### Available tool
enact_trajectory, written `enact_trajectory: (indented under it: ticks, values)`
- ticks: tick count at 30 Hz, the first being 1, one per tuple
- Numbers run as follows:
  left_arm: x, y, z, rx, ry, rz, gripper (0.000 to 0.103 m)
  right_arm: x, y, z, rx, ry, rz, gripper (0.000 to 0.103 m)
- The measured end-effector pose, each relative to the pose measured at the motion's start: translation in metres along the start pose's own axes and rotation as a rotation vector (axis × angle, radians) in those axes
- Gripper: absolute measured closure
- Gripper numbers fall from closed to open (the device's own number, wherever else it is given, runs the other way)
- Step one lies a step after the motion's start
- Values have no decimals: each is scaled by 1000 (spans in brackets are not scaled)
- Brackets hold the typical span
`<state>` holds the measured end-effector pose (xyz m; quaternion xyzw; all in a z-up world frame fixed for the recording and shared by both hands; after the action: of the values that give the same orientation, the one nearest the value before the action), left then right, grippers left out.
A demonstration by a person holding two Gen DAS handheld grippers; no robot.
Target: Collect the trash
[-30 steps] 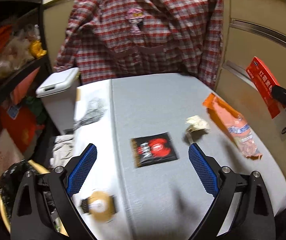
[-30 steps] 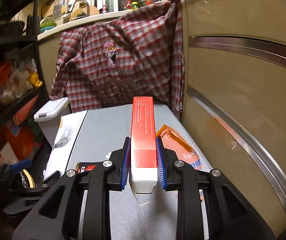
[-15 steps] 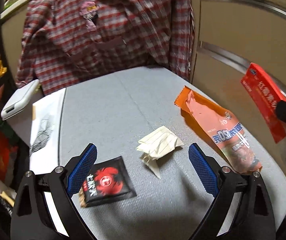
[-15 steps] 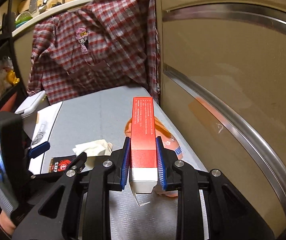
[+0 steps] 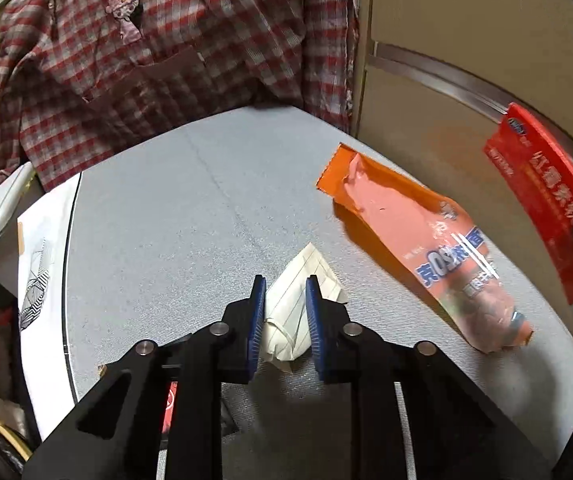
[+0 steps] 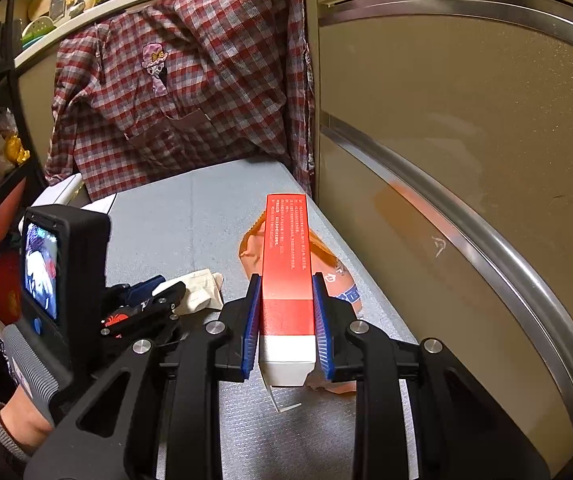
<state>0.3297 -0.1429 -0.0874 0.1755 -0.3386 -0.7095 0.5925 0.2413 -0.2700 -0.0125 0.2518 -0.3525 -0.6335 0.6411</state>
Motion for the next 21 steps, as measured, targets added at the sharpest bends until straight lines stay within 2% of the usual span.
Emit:
enact_trajectory:
  ticks: [3,10,21]
  values:
    - [2,-2,12,20,-18,-11,97,-1,0,0,4,-2,5,78]
    - [-3,5,56,106,42,5,98,-2,0,1,7,-8,10,78]
    - [-27,-4,132,162,144,61,98,-19,-6,19,38,16,56,78]
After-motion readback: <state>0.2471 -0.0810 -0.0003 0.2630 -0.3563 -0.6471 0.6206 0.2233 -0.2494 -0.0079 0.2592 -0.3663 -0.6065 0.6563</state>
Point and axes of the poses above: each gripper's, at about its wrist camera, not at the fingertips, and z roughly against the way its jaws point, x to its right, y to its top, the point moved 2 cm from there along -z, roughly the way its jaws point, and after that the axes turned 12 degrees about z, right-handed, at the moved point
